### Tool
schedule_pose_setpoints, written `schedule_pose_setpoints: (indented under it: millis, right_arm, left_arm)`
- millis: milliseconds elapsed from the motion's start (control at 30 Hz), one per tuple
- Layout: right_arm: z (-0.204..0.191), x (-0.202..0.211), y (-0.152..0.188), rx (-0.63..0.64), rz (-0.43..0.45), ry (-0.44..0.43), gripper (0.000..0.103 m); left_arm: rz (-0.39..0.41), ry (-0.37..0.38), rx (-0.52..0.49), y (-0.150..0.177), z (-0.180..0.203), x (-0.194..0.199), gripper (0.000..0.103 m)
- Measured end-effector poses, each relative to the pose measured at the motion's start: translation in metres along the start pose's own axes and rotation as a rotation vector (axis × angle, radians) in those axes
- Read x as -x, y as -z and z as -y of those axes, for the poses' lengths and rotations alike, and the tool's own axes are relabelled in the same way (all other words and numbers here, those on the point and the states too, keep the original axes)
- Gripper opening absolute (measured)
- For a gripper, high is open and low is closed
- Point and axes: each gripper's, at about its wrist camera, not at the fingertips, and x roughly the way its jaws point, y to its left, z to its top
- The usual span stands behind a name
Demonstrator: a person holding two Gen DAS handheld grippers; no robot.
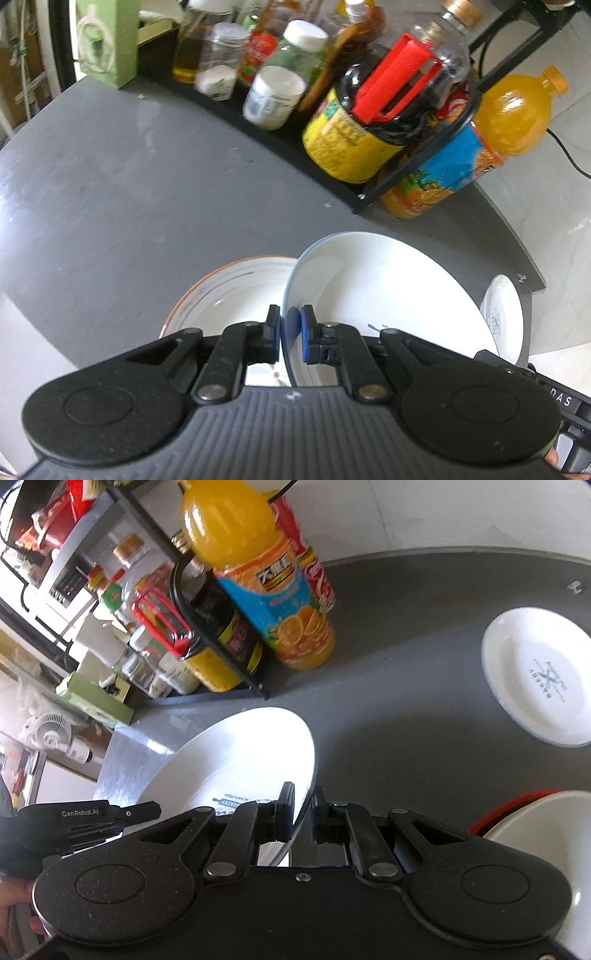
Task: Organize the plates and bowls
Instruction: 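Carry the 'Sweet' plate with both tools onto the flower-pattern plate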
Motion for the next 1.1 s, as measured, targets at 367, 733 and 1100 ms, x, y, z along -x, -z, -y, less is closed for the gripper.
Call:
schedule_pose_setpoints:
  millis: [367,733,1100]
  right_arm:
    - [-0.012,-0.010,0.008,0.029,-0.050,0.004,0.008]
    - [-0.023,-0.014,0.012,0.071,-0.074,0.020,0.008]
    - [-0.030,-0.022,0.029,0.106,-0.107,0.038,0.008]
  left_arm:
    - [-0.016,-0.021,0.039,0.009,-0.020,0.000,0.009]
    - [-0.038,-0.039,0.046,0.015,-0.032,-0.008,0.011]
    - [-0.060,-0.063,0.038,0.024,-0.043,-0.015,0.014]
